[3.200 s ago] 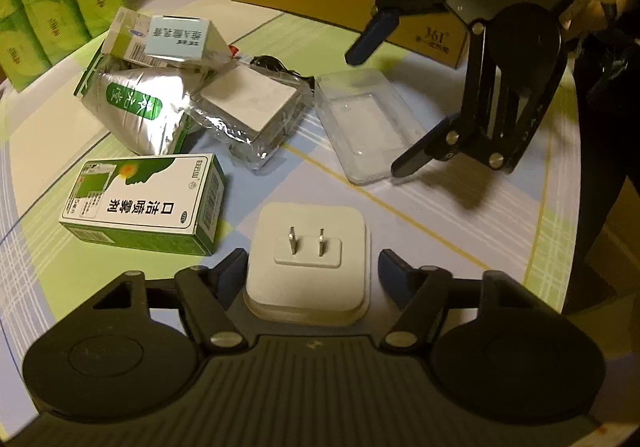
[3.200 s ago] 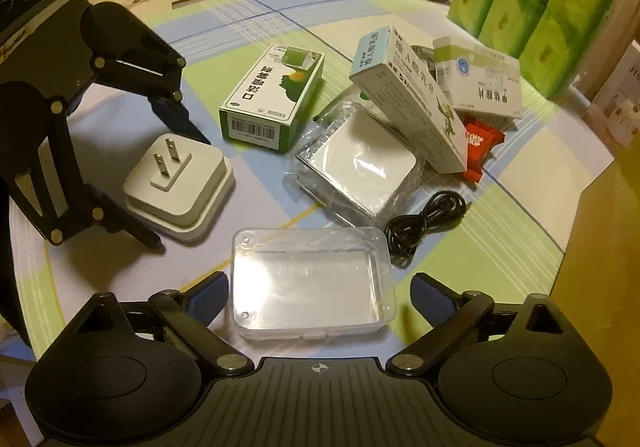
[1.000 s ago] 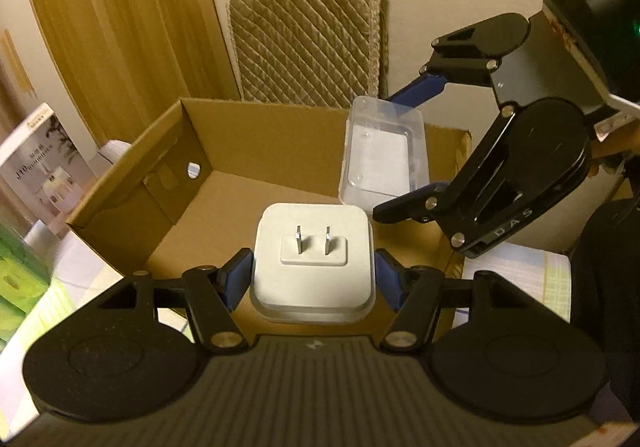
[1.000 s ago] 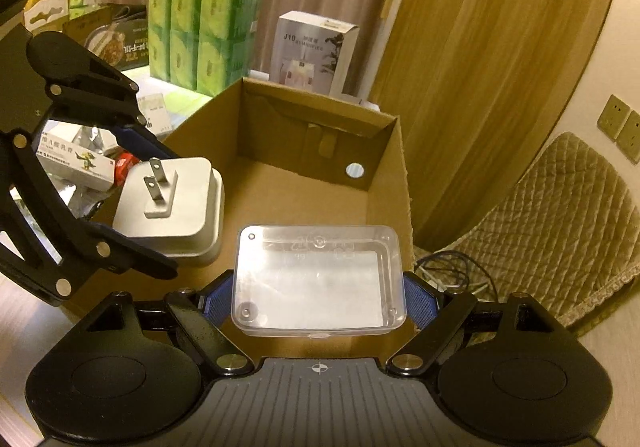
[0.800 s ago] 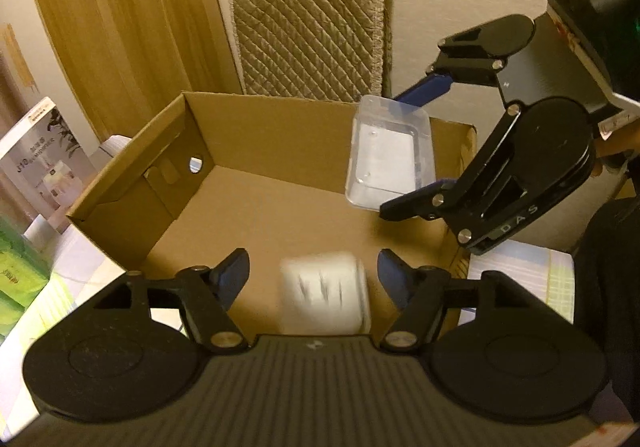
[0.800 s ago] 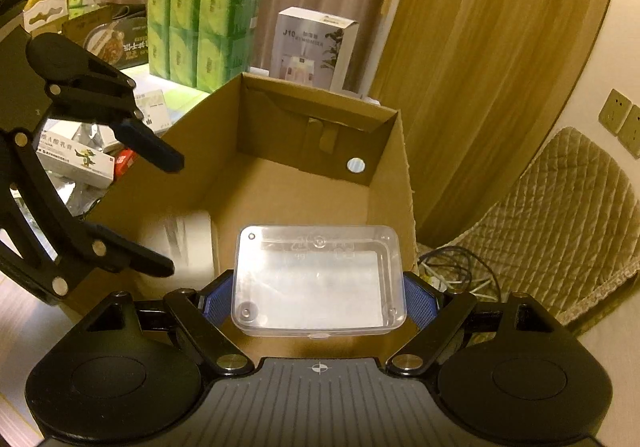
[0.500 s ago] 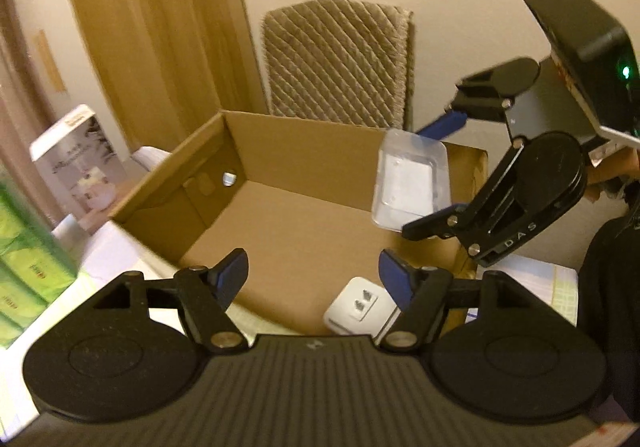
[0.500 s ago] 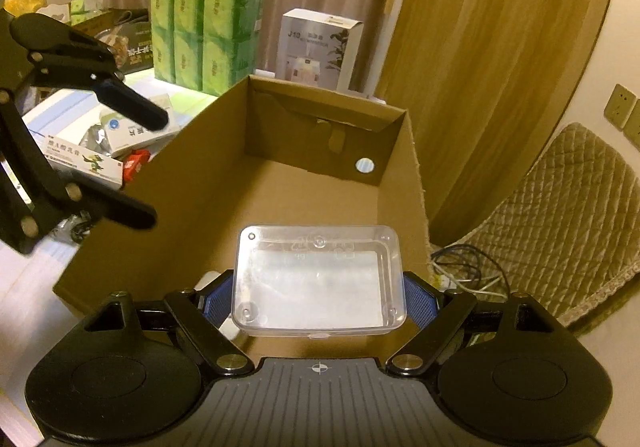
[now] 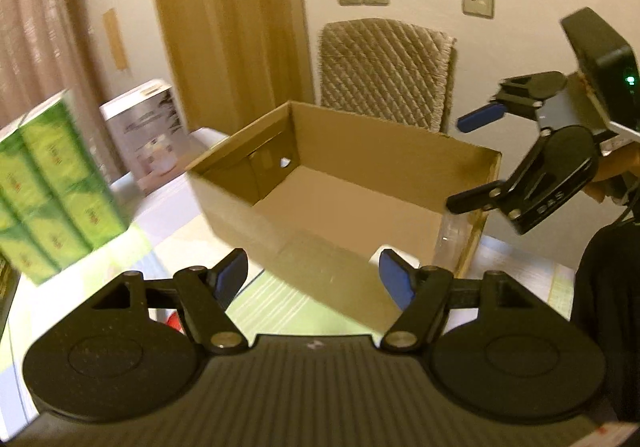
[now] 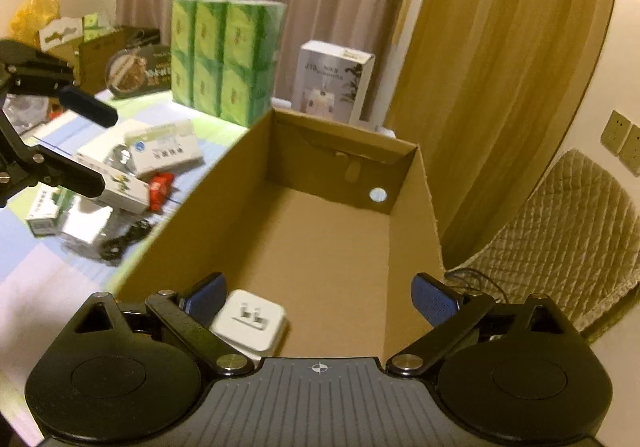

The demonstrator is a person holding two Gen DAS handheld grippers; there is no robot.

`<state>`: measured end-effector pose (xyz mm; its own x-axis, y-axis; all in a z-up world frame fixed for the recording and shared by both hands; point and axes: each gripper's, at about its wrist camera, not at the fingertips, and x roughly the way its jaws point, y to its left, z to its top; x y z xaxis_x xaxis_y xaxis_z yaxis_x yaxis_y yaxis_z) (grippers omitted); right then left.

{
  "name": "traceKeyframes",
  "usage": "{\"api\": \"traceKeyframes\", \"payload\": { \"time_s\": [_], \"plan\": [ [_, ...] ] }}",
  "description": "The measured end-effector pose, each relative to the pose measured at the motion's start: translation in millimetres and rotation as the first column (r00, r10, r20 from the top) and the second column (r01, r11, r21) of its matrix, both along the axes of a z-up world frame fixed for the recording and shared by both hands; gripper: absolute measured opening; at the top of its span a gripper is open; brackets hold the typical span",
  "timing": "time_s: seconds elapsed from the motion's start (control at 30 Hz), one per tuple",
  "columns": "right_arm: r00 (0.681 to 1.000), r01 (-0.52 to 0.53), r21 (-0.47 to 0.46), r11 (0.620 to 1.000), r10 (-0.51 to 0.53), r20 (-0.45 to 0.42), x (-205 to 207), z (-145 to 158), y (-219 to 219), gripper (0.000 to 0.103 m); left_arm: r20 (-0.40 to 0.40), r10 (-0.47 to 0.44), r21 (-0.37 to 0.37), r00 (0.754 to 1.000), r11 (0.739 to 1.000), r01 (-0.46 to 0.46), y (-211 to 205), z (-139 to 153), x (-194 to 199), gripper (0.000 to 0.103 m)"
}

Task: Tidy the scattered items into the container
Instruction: 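Move both tools back over the scattered items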

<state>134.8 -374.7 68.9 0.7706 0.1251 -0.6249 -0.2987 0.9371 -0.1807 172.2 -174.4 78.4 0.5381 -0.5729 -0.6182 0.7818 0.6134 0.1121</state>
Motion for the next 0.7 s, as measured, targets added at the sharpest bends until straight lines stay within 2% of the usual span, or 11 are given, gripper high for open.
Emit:
{"api": "traceKeyframes", "payload": {
  "time_s": [0.3, 0.5, 0.7],
  "plan": [
    [0.996, -0.084, 0.077, 0.993, 0.083, 0.021, -45.5, 9.1, 50.8, 0.098, -0.013, 0.139, 0.027, 0.990, 0.990, -0.139, 81.2, -7.2, -36.3, 0.074],
    [0.990, -0.142, 0.143, 0.979, 0.142, 0.008, -62.9, 7.8, 93.3, 0.099, -0.022, 0.257, 0.041, 0.966, 0.966, -0.256, 136.9, -10.9, -61.6, 0.078],
    [0.978, -0.197, 0.173, 0.965, 0.206, -0.030, -71.2, -2.6, 132.4, 0.099, -0.038, 0.328, 0.072, 0.944, 0.943, -0.325, 178.5, -21.0, -76.3, 0.082]
  ]
}}
